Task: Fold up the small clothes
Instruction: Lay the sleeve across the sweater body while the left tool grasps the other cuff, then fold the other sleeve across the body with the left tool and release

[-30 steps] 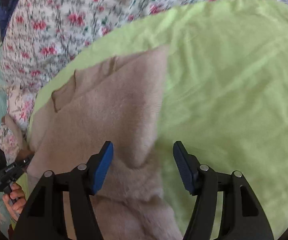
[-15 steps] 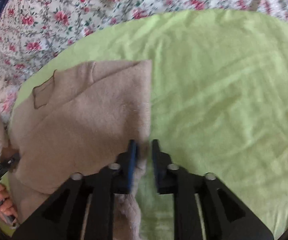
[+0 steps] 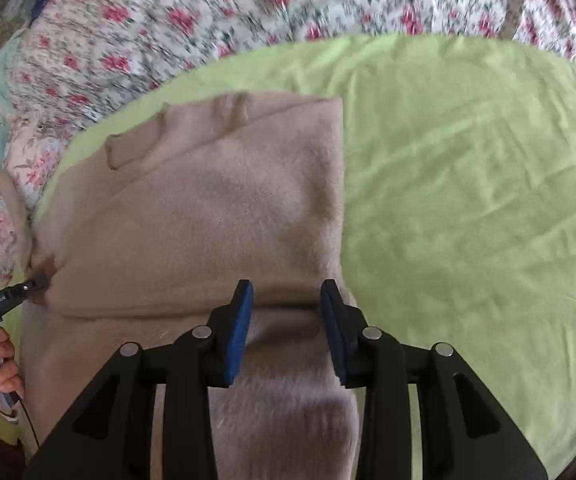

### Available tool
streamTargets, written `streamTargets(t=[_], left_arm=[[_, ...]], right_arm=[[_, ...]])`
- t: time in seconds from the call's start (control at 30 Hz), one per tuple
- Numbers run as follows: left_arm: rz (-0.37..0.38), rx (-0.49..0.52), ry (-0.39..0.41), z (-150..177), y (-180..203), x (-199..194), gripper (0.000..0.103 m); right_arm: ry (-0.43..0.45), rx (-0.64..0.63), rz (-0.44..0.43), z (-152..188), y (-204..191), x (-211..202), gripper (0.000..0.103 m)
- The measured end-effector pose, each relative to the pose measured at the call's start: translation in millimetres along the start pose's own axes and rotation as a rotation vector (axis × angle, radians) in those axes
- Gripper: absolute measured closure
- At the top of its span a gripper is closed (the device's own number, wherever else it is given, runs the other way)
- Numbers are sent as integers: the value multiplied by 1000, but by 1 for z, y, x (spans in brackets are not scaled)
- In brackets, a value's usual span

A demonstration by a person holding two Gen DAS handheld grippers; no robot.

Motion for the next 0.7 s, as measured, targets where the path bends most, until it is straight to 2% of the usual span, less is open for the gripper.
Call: streamTargets(t=[0.03, 0.13, 0.17, 0.2, 0.27, 0.33, 0.43, 0.5, 0.57, 0.63, 0.67, 0.7], left_arm=[[-8, -14, 19, -4, -7, -9, 87], [-47, -45, 88, -24, -23, -30, 82], [-73, -51, 123, -37, -30, -38, 70], [-88, -57, 142, -47, -34, -43, 49], [-145, -79, 195, -76, -44, -51, 19], [-205, -84, 258, -102, -47, -58, 18], [-302, -47, 285, -145, -44, -52, 9], [-426, -37, 314, -175, -48, -41, 2], [-535, -69, 324, -203, -59, -28, 2], [-567, -98, 329, -221, -68, -19, 7], [-559, -106, 327, -230, -71, -13, 27], [-540, -107, 313, -233, -72, -8, 64]], right_arm=[[20, -2, -47, 3, -9, -10, 56], [45, -28, -103, 8, -35, -20, 53], [46, -37, -134, 9, -51, -20, 53], [47, -43, -162, 12, -60, -22, 52], [46, -50, -194, 20, -75, -23, 51], [34, -62, -228, 29, -90, -21, 50], [17, -63, -251, 37, -99, -18, 49], [5, -60, -258, 41, -101, -14, 49], [-13, -57, -266, 44, -103, -9, 49], [-19, -53, -262, 44, -102, -7, 49], [-17, -50, -263, 44, -102, -8, 49], [-16, -50, -261, 43, -101, -8, 49]])
Point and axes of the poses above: each gripper's, at about its wrist camera, not at the fingertips, and x roughly the way its jaws point, y to its right, z to its underside, the point moved 7 cm from there along x, roughly the way its jaws point, and after that the axes turned 15 degrees about -x, right-handed, at the moved point
